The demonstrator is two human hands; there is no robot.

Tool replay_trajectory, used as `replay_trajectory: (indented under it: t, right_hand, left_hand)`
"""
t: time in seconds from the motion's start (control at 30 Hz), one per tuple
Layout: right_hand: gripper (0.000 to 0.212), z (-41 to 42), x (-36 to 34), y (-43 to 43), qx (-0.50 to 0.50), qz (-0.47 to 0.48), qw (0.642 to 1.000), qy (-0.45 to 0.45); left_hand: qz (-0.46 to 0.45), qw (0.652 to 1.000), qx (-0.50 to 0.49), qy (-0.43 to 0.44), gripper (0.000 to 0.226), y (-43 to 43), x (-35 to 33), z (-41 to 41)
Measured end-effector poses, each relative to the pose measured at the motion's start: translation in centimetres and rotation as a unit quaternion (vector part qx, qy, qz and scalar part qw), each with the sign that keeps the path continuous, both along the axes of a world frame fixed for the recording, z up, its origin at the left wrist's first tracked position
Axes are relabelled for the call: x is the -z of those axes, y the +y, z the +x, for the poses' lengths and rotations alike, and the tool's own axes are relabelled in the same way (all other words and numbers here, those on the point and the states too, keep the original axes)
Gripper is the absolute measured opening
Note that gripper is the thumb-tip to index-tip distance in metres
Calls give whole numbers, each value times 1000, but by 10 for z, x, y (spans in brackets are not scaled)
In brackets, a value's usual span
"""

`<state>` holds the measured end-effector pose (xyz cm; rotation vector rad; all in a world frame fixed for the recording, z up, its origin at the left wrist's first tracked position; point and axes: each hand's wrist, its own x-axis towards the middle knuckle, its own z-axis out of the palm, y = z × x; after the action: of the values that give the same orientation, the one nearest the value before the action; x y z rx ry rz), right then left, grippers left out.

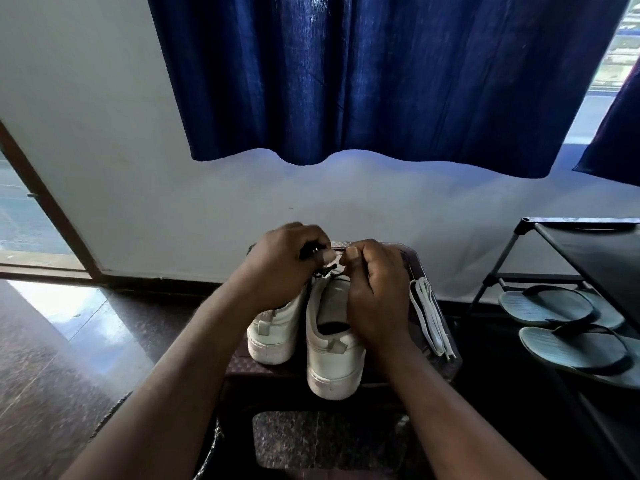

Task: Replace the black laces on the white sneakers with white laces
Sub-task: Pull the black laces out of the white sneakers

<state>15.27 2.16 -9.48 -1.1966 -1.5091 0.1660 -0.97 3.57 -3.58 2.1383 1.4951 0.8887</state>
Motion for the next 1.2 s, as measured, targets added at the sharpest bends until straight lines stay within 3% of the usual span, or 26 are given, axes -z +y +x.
replay_trajectory:
  t: [0.03,0.1,0.17,0.23,0.27,0.3,0.37,0.4,0.47,0.53,0.6,0.63,0.73,0.8,0.83,0.9,0.97,1.03,1.1,1.17,1.2]
  right_hand:
    - [24,1,1,2,-20,-24,1000,2]
    - [29,2,2,4,-61,-63,996,-7]
    - [30,1,3,6,-71,-86,993,-27]
    - [29,0,1,7,-62,-98,993,-28]
    - [28,0,1,6,-54,-86,995,-22]
    - [26,0,1,4,-44,-61,997,-14]
    - [24,1,0,-2,-16,2,1000,-4]
    - [23,0,-1,-5,-5,27,1000,-3]
    - [23,-1,-2,-7,5,47,999,-3]
    - [22,0,0,-4,1,24,1000,4]
    - [19,1,3,1,-23,-23,999,5]
    - [19,2,5,3,-44,-44,998,3]
    - [23,-1,5,6,-78,-69,994,-26]
    - [22,-2,3,5,-71,-59,995,-24]
    - [22,-2,1,4,-60,-38,997,-21]
    - [21,-2,1,-1,-27,17,999,-25]
    - [20,-3,1,-6,-9,49,999,-17]
    - [21,-3,2,-6,0,45,999,3]
    - [23,-3,3,-4,0,28,999,16]
    - [24,-3,3,-2,-10,18,1000,10]
    - [25,-4,2,-2,-21,10,1000,2]
  left_hand:
    - [12,999,-9,-41,17,0,-1,3]
    - [-18,966,10,-256,19,-5,-9,7]
    - [-77,878,77,-467,24,-12,-20,8]
    - [-97,822,98,-553,28,-16,-27,7]
    - [-93,823,76,-555,29,-13,-25,6]
    - [-71,853,37,-516,27,-7,-18,4]
    - [-2,943,-23,-332,23,3,-6,-2]
    - [4,971,-15,-239,25,6,0,-4]
    - [-27,995,21,-97,25,6,6,-4]
    - [-8,1000,5,-19,11,5,9,-1]
    - [21,997,-20,-69,19,3,7,2]
    - [6,986,-10,-167,24,1,2,4]
    - [-89,867,68,-485,31,-11,-15,9]
    - [-107,816,90,-561,29,-16,-21,10]
    - [-104,811,82,-569,28,-14,-20,9]
    - [-57,862,29,-503,24,-5,-12,4]
    - [24,942,1,-334,12,4,0,-1]
    - [42,987,21,-155,4,7,8,-1]
    - [47,998,20,-39,4,5,17,-1]
    - [85,995,7,-48,9,3,19,2]
    - [81,992,0,-97,12,2,17,4]
